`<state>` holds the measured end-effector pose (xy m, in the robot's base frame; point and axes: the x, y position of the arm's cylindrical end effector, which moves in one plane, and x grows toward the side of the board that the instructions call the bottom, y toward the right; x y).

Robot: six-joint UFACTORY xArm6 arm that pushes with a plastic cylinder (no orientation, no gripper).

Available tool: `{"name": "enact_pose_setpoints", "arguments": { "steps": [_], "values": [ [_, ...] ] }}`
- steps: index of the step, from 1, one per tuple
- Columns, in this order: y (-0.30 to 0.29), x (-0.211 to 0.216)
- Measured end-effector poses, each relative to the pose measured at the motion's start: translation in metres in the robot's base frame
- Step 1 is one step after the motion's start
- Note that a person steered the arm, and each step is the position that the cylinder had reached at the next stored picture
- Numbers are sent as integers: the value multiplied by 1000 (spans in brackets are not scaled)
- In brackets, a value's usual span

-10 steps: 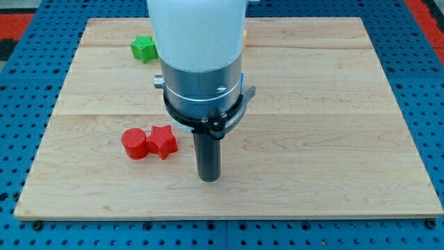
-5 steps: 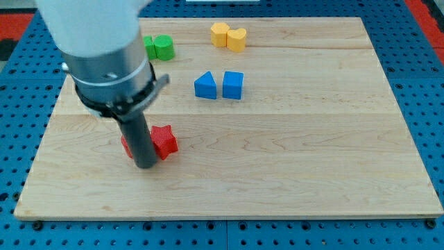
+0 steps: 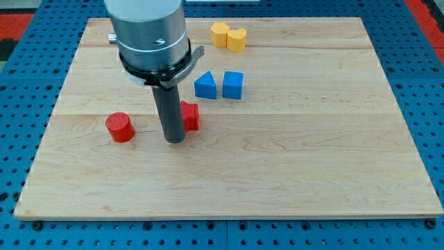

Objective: Place blue cube and red star on either sides of the blue triangle

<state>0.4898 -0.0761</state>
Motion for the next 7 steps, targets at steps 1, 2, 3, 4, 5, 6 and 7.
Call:
{"name": "enact_pose_setpoints", "arguments": {
  "steps": [1,2,3,4,5,6,7],
  "values": [
    [-4,-14],
    [-11,-30],
    [36,12],
    [72,-4],
    [22,-27],
    [2,-47],
    [0,-59]
  ]
}}
